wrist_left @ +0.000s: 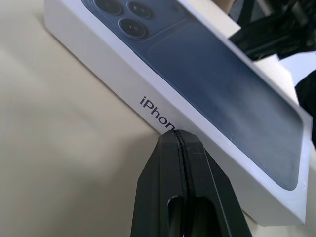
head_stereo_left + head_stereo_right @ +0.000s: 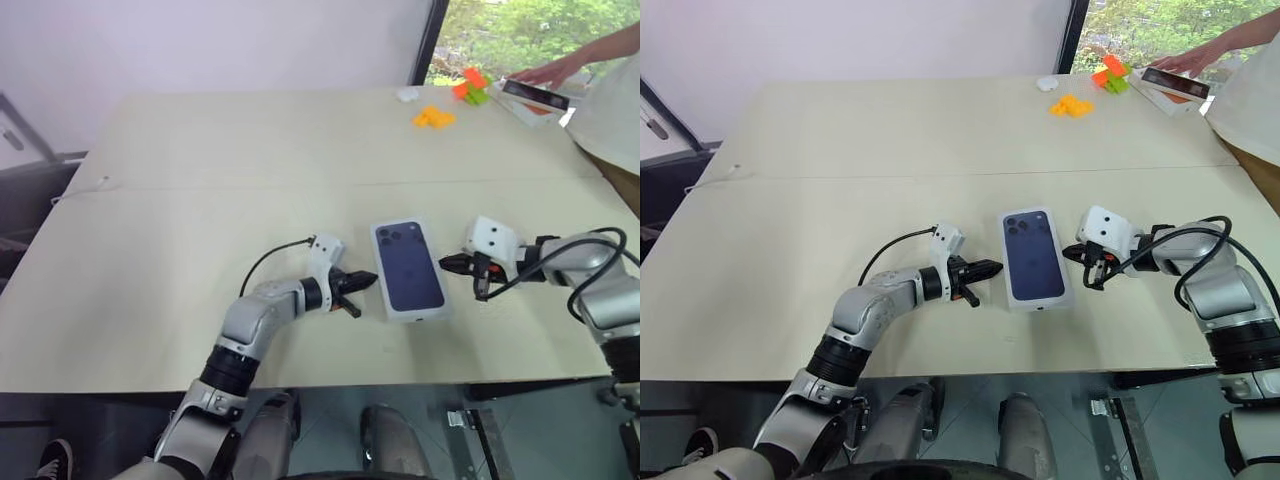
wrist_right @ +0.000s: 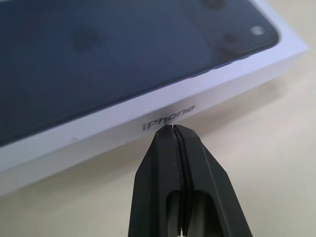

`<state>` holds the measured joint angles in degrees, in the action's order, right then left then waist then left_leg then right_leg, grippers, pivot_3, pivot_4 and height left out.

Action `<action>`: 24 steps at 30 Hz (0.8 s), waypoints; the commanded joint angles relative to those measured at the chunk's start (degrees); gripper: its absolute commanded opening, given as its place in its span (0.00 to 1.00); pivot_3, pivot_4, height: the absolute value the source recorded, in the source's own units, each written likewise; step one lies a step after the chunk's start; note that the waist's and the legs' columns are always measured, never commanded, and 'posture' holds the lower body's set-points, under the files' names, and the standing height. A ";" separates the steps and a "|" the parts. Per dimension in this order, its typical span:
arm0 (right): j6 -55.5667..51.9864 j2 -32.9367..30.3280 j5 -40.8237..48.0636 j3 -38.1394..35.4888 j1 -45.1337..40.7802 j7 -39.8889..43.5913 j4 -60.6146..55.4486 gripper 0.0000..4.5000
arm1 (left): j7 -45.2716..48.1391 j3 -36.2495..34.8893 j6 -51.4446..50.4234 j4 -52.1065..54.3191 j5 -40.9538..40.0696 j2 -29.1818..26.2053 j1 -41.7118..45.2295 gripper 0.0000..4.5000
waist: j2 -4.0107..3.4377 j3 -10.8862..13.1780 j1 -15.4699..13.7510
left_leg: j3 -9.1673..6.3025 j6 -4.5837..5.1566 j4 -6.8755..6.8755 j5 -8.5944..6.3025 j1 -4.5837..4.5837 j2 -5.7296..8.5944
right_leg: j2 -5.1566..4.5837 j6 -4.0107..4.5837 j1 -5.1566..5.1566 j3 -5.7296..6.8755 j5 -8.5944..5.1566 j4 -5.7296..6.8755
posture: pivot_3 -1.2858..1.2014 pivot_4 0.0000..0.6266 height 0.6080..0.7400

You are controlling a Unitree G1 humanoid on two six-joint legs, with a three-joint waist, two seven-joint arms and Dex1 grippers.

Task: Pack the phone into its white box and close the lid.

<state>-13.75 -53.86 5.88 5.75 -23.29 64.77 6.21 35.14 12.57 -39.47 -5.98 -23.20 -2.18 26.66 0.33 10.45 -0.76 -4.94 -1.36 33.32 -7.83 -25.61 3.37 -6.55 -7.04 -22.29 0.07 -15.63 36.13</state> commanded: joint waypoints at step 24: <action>6.27 -0.59 -3.06 -1.91 -3.03 0.56 3.67 0.01 | 0.44 -1.85 -0.36 3.26 -0.58 -0.94 1.54 0.00 | -0.01 0.00 0.19 | 0.03 0.00 0.00 0.00 0.10 0.00 | 0.00 -0.02 0.05 -0.02 0.01 0.04 | 0.52 0.24 1.00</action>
<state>-8.09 -53.12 1.51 6.17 -24.22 64.42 9.96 35.51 12.10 -39.87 -5.50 -23.06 -2.80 27.45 0.32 10.44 -0.57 -4.92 -1.36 33.32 -7.82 -25.51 3.36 -6.54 -7.06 -22.24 0.04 -15.62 36.17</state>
